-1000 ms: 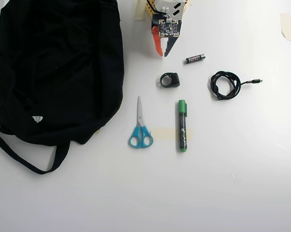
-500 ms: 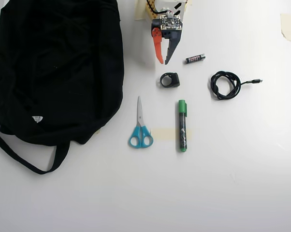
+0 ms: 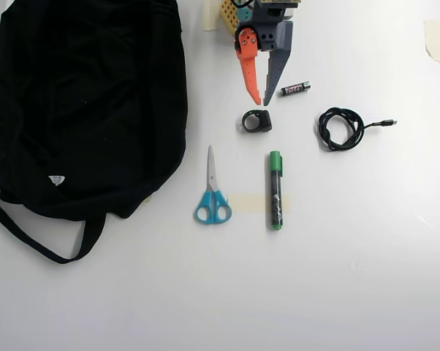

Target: Put the green marker into the black bag

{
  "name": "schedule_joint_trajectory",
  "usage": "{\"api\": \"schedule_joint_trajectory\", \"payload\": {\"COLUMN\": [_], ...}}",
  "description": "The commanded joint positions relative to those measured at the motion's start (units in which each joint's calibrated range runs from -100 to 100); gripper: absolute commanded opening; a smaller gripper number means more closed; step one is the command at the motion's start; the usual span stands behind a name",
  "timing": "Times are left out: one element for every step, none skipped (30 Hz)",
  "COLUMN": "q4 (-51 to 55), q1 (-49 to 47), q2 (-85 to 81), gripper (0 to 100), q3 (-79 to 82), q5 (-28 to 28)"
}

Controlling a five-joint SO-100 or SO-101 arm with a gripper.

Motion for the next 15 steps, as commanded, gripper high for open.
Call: {"api": "schedule_joint_trajectory", "payload": {"q4": [-4.51,-5.46,-6.66,-7.96,-9.33,-10.54,-11.66,-12.69,-13.55,-14.33,-14.85,-15.19,-15.36,-15.45,-15.45], "q1": [-0.85,-0.85,-0.85,-0.85,-0.85,-0.85,-0.85,-0.85,-0.85,-0.85,-0.85,-0.85,-0.85,-0.77,-0.77], "q2": [8.45,10.44,12.35,14.09,15.92,17.50,19.16,20.73,22.39,24.22,25.88,27.70,29.45,31.11,32.77], "gripper": [3,3,3,3,3,3,3,3,3,3,3,3,3,3,3], "q3": [-10.60,-12.40,-13.93,-15.45,-16.71,-17.97,-19.23,-20.58,-21.83,-23.27,-24.71,-26.33,-28.03,-29.92,-31.81], "q5": [0.18,0.18,0.18,0.18,0.18,0.18,0.18,0.18,0.18,0.18,0.18,0.18,0.18,0.18,0.18]}}
